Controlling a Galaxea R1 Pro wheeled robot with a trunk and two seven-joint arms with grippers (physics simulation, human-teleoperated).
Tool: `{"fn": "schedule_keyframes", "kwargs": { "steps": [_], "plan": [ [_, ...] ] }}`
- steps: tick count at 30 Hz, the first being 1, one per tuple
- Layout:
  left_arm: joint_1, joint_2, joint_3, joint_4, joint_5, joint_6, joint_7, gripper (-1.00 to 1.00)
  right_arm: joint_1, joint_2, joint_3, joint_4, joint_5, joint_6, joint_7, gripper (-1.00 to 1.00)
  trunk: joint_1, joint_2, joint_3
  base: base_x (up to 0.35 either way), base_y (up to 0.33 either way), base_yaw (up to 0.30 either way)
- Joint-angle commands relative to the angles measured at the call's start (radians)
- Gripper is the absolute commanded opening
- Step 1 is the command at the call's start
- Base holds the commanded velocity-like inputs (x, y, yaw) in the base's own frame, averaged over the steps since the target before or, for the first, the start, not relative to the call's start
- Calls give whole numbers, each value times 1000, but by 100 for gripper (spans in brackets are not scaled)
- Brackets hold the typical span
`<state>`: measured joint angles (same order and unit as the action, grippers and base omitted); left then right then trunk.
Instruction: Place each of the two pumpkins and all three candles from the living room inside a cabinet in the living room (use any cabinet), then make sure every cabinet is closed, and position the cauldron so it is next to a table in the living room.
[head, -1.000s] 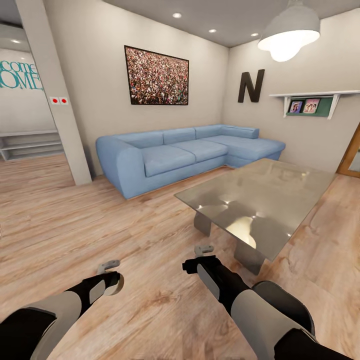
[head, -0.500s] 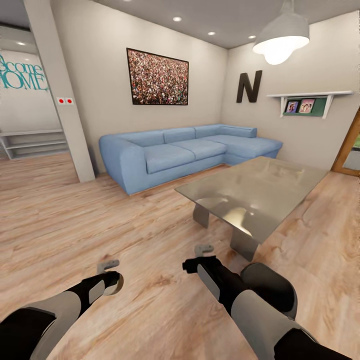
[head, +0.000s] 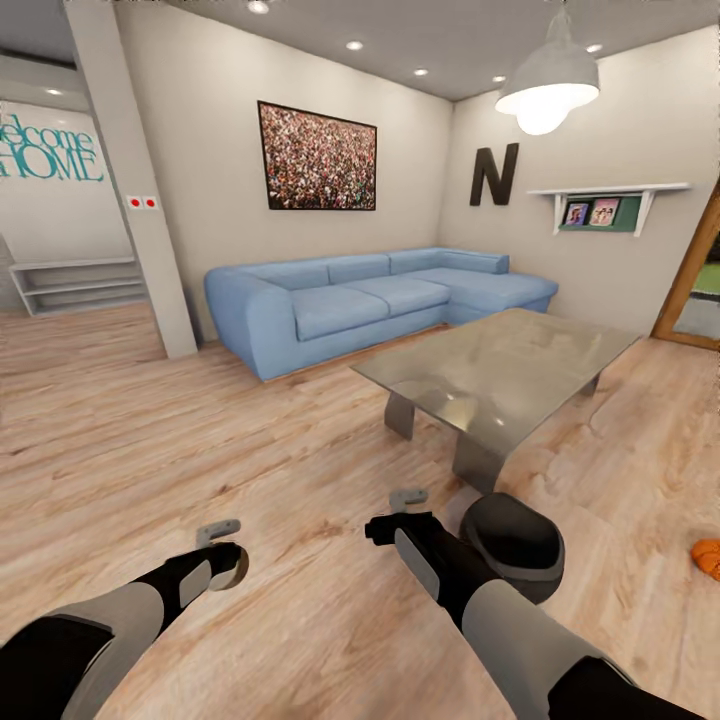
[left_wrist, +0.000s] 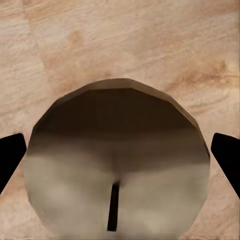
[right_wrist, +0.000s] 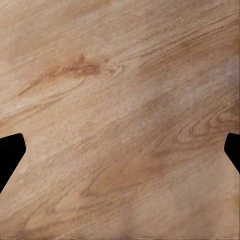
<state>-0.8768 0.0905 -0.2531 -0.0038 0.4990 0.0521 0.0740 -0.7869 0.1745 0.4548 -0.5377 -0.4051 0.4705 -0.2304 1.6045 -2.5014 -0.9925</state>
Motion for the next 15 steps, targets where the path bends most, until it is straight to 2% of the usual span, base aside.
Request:
{"fn": "schedule_keyframes", "kwargs": {
  "steps": [1, 15],
  "plan": [
    [-1, 0, -9, -1, 8, 4, 3, -100, -1, 0, 4, -1, -9, 3, -9, 100, -1, 0, -1, -330, 0, 0],
    [-1, -3, -9, -1, 7, 5, 1, -100, 0, 0, 3, -1, -13, 3, -9, 100, -1, 0, -1, -323, 0, -5]
  ]
}}
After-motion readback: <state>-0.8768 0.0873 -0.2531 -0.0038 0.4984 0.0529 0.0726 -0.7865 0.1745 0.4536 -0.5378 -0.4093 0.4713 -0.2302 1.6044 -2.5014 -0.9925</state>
